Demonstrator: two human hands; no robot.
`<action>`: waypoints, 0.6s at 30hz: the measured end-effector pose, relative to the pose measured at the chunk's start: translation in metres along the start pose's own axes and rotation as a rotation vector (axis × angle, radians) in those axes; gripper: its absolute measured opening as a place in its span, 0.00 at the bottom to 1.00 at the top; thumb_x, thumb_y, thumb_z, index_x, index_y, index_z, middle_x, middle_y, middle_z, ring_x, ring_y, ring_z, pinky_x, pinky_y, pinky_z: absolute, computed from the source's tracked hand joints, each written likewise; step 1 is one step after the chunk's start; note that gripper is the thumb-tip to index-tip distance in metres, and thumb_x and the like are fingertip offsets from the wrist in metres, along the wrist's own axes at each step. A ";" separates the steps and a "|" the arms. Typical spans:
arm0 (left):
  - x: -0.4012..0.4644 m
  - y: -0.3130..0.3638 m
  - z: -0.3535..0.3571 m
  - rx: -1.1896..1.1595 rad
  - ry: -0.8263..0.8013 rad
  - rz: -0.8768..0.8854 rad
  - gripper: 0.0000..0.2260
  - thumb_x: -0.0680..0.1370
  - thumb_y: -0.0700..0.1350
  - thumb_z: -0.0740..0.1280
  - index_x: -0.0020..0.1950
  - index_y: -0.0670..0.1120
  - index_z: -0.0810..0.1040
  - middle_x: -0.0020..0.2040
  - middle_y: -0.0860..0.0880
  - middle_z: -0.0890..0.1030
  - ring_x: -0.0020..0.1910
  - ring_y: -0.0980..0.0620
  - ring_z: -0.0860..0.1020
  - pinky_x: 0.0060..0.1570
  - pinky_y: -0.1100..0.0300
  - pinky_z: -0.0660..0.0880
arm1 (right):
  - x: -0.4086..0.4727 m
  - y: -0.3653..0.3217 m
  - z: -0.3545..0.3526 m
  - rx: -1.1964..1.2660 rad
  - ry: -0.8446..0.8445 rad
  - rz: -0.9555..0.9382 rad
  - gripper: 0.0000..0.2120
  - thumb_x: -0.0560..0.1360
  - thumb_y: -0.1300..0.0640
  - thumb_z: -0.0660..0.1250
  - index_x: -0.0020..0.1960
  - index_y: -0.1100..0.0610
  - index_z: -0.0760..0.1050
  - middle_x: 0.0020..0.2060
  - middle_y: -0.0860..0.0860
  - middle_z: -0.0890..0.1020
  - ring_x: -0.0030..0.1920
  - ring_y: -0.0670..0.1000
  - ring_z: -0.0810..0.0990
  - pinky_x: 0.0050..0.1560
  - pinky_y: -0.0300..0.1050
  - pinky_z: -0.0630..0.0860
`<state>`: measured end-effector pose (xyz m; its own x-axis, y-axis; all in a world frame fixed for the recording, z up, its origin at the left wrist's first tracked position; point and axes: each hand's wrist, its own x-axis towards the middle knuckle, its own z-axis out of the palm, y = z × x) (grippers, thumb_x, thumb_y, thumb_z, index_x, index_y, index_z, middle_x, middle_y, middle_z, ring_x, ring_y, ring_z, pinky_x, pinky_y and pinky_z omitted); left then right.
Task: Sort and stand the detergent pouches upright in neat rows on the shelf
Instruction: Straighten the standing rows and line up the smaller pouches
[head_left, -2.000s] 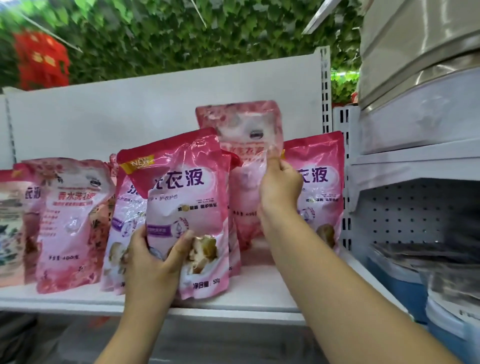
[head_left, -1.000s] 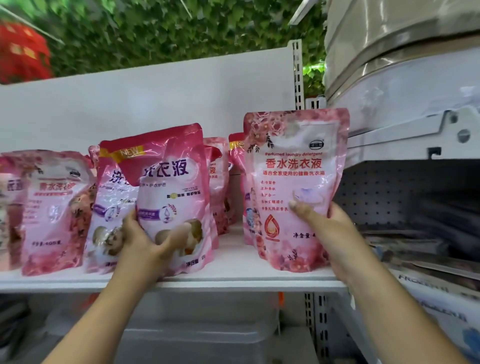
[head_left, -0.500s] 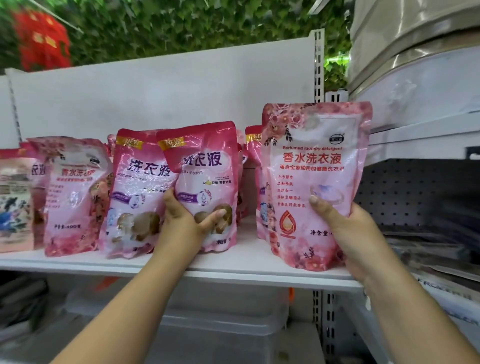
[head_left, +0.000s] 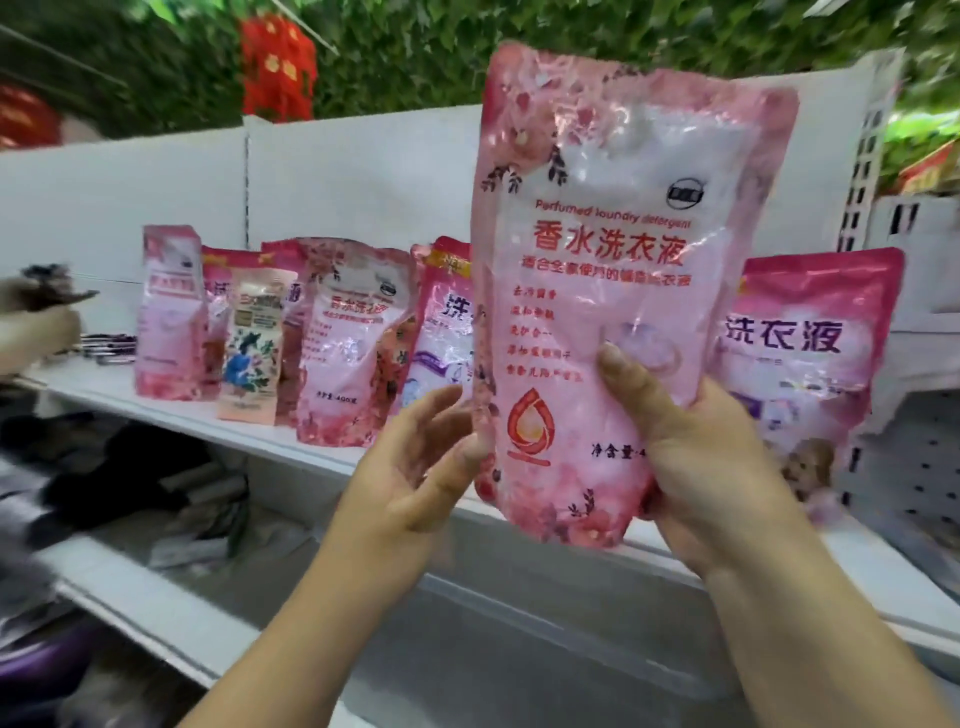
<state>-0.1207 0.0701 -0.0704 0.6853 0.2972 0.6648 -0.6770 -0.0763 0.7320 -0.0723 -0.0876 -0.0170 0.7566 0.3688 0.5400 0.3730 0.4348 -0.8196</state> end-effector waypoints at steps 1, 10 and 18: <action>0.000 0.005 -0.009 0.013 -0.027 0.011 0.34 0.50 0.69 0.74 0.50 0.52 0.75 0.42 0.59 0.84 0.43 0.62 0.81 0.38 0.70 0.75 | 0.002 0.009 0.017 -0.020 -0.032 0.004 0.15 0.60 0.50 0.70 0.46 0.53 0.78 0.39 0.50 0.86 0.39 0.51 0.85 0.36 0.50 0.81; 0.031 0.020 -0.203 0.157 0.113 -0.072 0.18 0.64 0.53 0.76 0.49 0.50 0.76 0.43 0.56 0.84 0.44 0.57 0.82 0.40 0.65 0.78 | 0.054 0.117 0.209 0.033 -0.072 0.038 0.10 0.68 0.52 0.71 0.48 0.53 0.79 0.44 0.52 0.85 0.44 0.53 0.85 0.47 0.53 0.81; 0.078 0.001 -0.326 0.059 0.188 -0.084 0.22 0.59 0.47 0.78 0.51 0.48 0.78 0.48 0.50 0.84 0.48 0.50 0.82 0.47 0.56 0.79 | 0.113 0.171 0.312 -0.157 -0.077 -0.022 0.11 0.66 0.48 0.73 0.46 0.49 0.78 0.41 0.46 0.85 0.41 0.45 0.84 0.43 0.42 0.81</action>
<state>-0.1553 0.4032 -0.0657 0.6727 0.4768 0.5658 -0.5989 -0.0982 0.7948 -0.0905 0.2851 -0.0369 0.7063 0.4253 0.5659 0.4728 0.3116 -0.8243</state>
